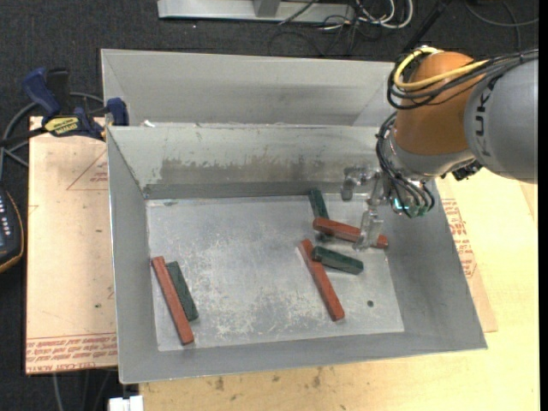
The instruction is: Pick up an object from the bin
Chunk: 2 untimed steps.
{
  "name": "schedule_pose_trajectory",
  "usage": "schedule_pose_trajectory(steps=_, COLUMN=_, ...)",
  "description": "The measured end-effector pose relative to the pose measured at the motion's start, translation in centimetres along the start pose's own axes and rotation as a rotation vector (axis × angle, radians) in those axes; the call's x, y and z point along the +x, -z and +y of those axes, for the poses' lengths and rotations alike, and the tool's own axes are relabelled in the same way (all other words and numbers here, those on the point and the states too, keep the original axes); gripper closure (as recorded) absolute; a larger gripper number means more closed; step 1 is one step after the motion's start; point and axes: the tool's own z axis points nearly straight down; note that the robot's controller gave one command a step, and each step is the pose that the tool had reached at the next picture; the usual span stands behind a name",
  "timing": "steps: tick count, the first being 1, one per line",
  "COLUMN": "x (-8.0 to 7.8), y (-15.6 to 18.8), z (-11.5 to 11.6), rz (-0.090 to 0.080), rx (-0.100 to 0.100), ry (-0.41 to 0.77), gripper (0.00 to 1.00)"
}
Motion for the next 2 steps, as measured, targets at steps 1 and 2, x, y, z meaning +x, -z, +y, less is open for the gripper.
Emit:
schedule_pose_trajectory(steps=1, x=-1.7, y=-6.9, z=-0.4, rz=-0.004, rx=-0.001, ry=-0.189, gripper=0.00)
schedule_pose_trajectory(steps=2, x=-1.1, y=-3.5, z=-3.3, rz=-0.011, rx=0.000, ry=-0.283, gripper=0.00)
